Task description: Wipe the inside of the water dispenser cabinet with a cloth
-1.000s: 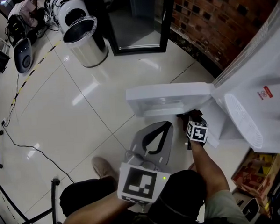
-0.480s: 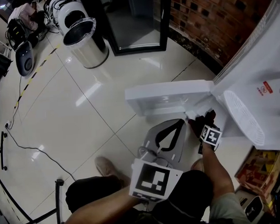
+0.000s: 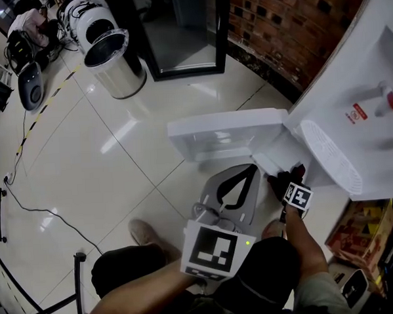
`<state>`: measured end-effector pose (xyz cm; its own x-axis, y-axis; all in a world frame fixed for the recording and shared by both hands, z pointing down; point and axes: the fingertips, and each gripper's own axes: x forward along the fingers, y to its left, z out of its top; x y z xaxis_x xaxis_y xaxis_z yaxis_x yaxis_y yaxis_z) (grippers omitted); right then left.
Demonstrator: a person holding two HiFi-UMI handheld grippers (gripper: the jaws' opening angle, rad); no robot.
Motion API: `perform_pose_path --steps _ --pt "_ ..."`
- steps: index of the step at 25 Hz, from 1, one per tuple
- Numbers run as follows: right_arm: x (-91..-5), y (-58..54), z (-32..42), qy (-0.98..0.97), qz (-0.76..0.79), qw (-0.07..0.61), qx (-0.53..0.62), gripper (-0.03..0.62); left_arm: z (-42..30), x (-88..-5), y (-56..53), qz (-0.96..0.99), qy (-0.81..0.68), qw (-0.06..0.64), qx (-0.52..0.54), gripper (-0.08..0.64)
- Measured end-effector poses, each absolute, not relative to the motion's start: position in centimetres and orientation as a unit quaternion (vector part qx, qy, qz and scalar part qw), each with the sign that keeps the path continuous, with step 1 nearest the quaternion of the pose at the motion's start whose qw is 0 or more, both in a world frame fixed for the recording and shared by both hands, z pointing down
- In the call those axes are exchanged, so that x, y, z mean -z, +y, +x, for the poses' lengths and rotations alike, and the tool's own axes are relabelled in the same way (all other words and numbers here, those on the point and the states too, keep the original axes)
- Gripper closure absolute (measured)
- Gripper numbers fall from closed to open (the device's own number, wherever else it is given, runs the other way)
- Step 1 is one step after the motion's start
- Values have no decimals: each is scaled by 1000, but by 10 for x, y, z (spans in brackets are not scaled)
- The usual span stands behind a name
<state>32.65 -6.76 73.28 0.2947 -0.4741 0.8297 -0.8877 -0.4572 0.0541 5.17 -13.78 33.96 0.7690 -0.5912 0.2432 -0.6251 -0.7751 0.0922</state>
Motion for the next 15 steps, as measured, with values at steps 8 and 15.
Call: perform_pose_path --steps 8,15 --pt "-738 -9 355 -404 772 266 -413 531 49 -331 -121 932 -343 83 -87 560" --pt "-736 11 368 -394 767 277 -423 531 51 -333 -107 929 -352 84 -84 560"
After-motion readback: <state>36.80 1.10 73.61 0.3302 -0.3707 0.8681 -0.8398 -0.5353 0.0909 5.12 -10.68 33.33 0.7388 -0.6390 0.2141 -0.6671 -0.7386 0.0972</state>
